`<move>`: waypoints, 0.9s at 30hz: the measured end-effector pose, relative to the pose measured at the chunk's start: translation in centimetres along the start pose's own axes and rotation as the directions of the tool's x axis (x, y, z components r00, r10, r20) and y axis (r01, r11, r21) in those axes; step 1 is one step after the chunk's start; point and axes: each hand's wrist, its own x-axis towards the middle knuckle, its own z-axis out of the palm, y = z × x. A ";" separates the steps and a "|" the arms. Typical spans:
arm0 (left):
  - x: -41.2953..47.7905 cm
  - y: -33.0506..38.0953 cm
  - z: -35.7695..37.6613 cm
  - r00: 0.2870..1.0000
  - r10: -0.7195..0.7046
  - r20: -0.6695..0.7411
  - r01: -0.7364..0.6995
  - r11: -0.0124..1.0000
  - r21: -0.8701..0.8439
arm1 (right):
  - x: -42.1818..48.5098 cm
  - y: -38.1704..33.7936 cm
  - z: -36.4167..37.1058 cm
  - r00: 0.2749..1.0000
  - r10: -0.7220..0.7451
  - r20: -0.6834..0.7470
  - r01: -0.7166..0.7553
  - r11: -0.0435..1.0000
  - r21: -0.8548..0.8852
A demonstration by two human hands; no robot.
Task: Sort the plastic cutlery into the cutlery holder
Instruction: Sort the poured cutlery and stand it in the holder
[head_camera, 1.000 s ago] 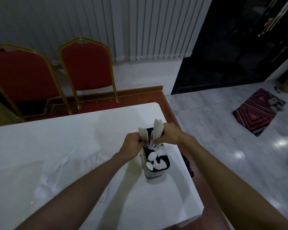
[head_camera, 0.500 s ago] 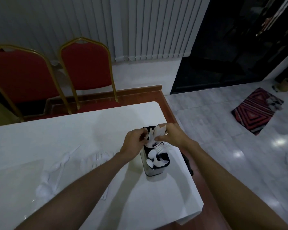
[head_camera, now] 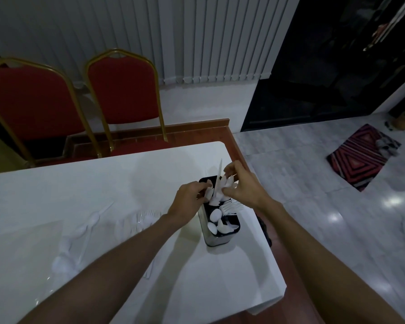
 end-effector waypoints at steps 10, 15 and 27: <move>-0.2 -0.9 -0.5 0.997 0.063 -0.051 -0.063 0.998 -0.001 | 1.9 -0.5 1.0 0.969 -0.145 -0.202 0.121 0.984 -0.130; -0.1 -1.3 -0.6 0.996 0.050 -0.068 -0.050 0.999 0.001 | 2.2 0.9 1.9 0.967 -0.235 -0.095 0.204 0.945 -0.257; -5.2 -8.3 -5.9 0.949 -0.123 -0.290 0.129 0.992 0.002 | 4.1 -7.0 6.8 0.896 -0.423 -0.133 0.395 0.898 -0.194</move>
